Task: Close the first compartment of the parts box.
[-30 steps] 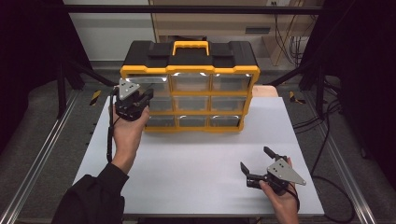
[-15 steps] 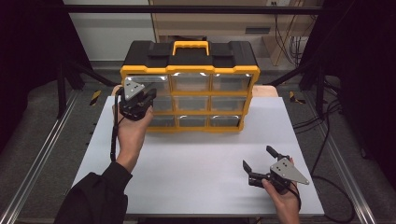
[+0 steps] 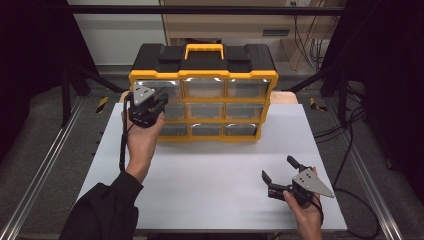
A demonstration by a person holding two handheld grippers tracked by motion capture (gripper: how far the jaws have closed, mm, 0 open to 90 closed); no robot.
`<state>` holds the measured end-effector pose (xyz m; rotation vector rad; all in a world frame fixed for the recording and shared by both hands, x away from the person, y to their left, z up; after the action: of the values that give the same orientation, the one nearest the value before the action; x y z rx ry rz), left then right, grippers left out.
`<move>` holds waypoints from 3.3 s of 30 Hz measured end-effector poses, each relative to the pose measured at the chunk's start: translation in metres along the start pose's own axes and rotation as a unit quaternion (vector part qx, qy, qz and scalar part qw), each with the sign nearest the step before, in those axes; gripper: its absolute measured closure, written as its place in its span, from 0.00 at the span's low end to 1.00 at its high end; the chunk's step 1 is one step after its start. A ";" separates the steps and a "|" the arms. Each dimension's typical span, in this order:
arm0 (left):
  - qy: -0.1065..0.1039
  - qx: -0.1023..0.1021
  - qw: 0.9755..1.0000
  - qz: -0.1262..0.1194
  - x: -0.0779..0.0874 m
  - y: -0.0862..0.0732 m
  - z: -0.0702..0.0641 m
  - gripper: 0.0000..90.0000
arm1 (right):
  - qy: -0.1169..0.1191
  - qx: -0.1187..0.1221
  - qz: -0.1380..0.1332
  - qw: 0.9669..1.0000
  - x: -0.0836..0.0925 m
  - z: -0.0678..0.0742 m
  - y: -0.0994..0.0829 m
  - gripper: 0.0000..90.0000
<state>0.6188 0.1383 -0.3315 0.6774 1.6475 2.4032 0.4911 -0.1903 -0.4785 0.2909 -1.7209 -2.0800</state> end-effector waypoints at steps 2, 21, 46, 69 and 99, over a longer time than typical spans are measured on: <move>-0.001 0.003 1.000 -0.001 -0.001 -0.001 0.000 1.00 | 0.000 0.005 0.002 1.000 0.000 0.000 -0.001 0.03; -0.002 0.018 1.000 -0.009 -0.003 0.000 0.004 1.00 | 0.002 0.007 0.010 1.000 0.000 -0.001 -0.002 0.03; 0.004 0.006 1.000 -0.010 -0.007 0.008 0.010 1.00 | 0.003 0.002 0.011 1.000 0.001 -0.002 -0.002 0.04; 0.006 -0.005 1.000 -0.006 -0.011 0.009 0.009 1.00 | 0.004 -0.002 0.011 1.000 0.002 -0.003 -0.002 0.04; -0.006 -0.026 1.000 -0.009 0.005 0.015 0.000 1.00 | 0.009 -0.010 0.013 1.000 0.002 -0.003 -0.003 0.04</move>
<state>0.6162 0.1341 -0.3167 0.6656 1.5732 2.4152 0.4903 -0.1931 -0.4823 0.2792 -1.6839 -2.0679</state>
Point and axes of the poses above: each handheld gripper's, and its own axes: x roughly backward along the jaws, y roughly out of its top, z roughly to its left, the point moved 10 cm from there along -x, roughly forward along the jaws, and after that the axes turned 15 degrees about -x, right-handed, at the moved point
